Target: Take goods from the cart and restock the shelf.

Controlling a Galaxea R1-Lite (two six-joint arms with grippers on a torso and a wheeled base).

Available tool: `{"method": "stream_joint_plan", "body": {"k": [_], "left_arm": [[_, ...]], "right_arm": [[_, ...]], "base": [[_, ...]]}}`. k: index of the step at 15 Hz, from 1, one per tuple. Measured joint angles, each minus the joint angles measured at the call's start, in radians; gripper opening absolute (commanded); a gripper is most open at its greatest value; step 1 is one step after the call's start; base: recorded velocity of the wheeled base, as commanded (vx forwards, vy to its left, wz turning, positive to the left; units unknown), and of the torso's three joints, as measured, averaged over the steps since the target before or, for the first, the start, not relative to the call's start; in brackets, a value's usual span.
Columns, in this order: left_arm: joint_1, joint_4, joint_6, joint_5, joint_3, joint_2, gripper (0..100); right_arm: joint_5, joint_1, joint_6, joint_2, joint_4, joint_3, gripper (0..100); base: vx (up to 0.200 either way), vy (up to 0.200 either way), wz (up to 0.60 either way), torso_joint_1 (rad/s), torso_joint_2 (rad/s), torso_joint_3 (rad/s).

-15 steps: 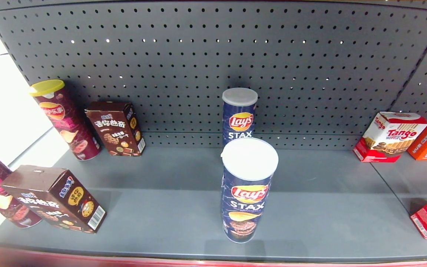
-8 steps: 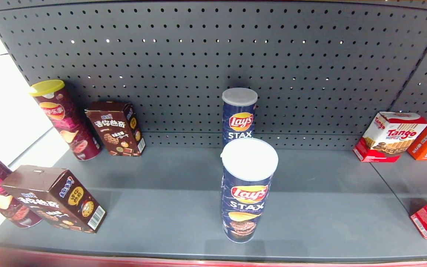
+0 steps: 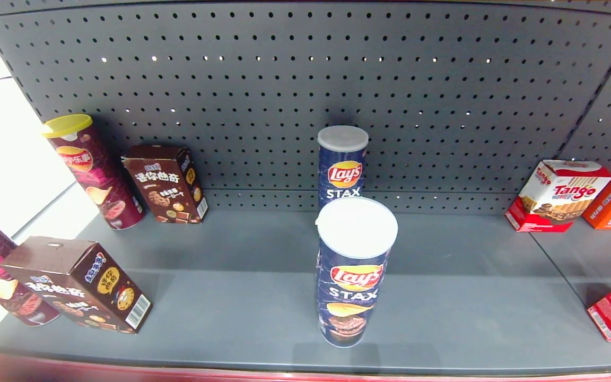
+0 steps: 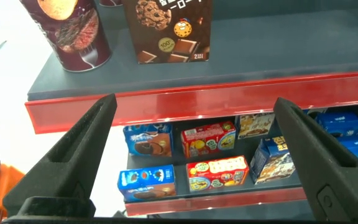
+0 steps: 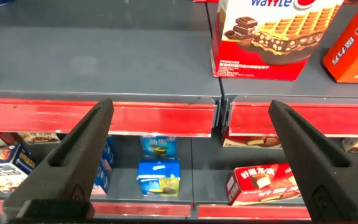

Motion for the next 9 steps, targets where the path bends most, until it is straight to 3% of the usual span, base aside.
{"method": "stream_joint_plan", "body": {"k": [9], "left_arm": [[0.0,0.0,-0.007,0.002,0.0,0.0,100]], "right_arm": [[0.003,0.0,-0.001,0.0,-0.001,0.0,100]], "base": [[0.0,0.0,0.0,0.0,0.0,0.0]]}}
